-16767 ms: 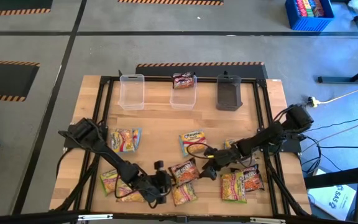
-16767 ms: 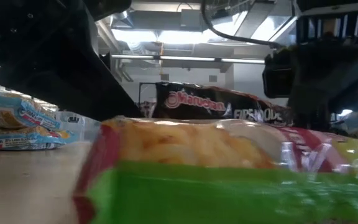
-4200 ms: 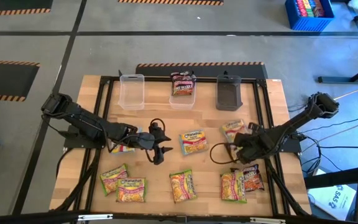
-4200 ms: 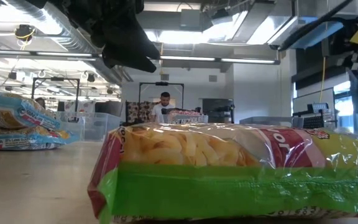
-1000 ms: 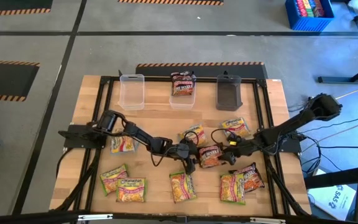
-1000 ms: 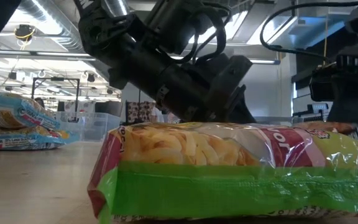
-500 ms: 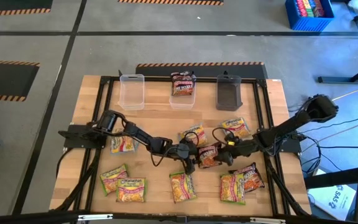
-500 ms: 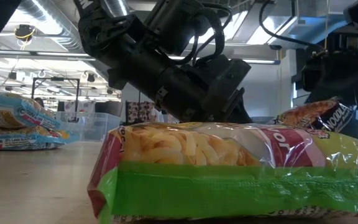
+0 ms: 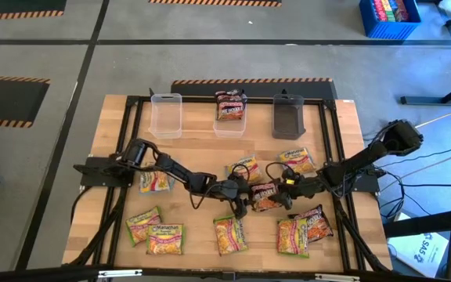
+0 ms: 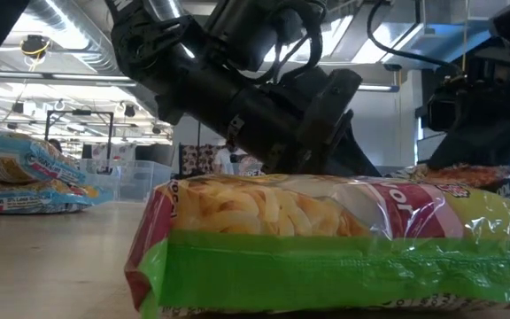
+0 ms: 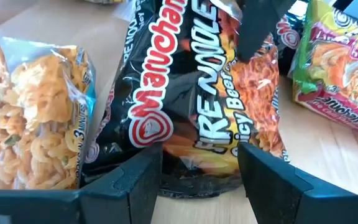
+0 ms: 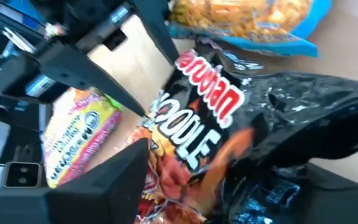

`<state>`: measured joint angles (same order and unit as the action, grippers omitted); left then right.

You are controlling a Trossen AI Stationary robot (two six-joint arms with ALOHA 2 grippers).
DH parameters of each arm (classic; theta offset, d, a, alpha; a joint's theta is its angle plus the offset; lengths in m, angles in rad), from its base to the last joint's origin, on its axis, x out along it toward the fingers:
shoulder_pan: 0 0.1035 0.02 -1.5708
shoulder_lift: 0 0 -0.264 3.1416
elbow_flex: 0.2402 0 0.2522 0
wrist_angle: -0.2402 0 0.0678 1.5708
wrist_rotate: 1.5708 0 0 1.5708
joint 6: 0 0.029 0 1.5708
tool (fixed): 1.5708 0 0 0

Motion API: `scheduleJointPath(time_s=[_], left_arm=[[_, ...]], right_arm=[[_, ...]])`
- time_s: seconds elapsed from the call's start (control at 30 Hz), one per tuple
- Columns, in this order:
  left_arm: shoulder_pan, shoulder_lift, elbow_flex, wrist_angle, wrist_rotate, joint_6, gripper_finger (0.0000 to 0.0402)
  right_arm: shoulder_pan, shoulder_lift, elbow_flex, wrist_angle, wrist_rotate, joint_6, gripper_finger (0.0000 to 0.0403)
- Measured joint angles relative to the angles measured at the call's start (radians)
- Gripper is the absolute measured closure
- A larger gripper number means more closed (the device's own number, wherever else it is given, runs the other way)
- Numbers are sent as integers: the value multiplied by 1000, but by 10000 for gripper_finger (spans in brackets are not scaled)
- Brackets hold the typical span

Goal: Sort Maruchan noodles
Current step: Put the black noodle pack into the right transparent bin

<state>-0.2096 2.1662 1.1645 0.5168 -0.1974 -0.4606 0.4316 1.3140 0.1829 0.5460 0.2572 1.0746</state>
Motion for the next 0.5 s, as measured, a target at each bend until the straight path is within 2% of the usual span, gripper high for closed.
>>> scheduleJointPath(time_s=[0.3, 0.5], left_arm=[[-8, -28, 0, -3, 0, 23, 198], [-25, -119, -1, -115, 53, 66, 198]], right_arm=[[0, 0, 0, -3, -4, -78, 291], [1, -3, 16, 7, -44, -222, 342]])
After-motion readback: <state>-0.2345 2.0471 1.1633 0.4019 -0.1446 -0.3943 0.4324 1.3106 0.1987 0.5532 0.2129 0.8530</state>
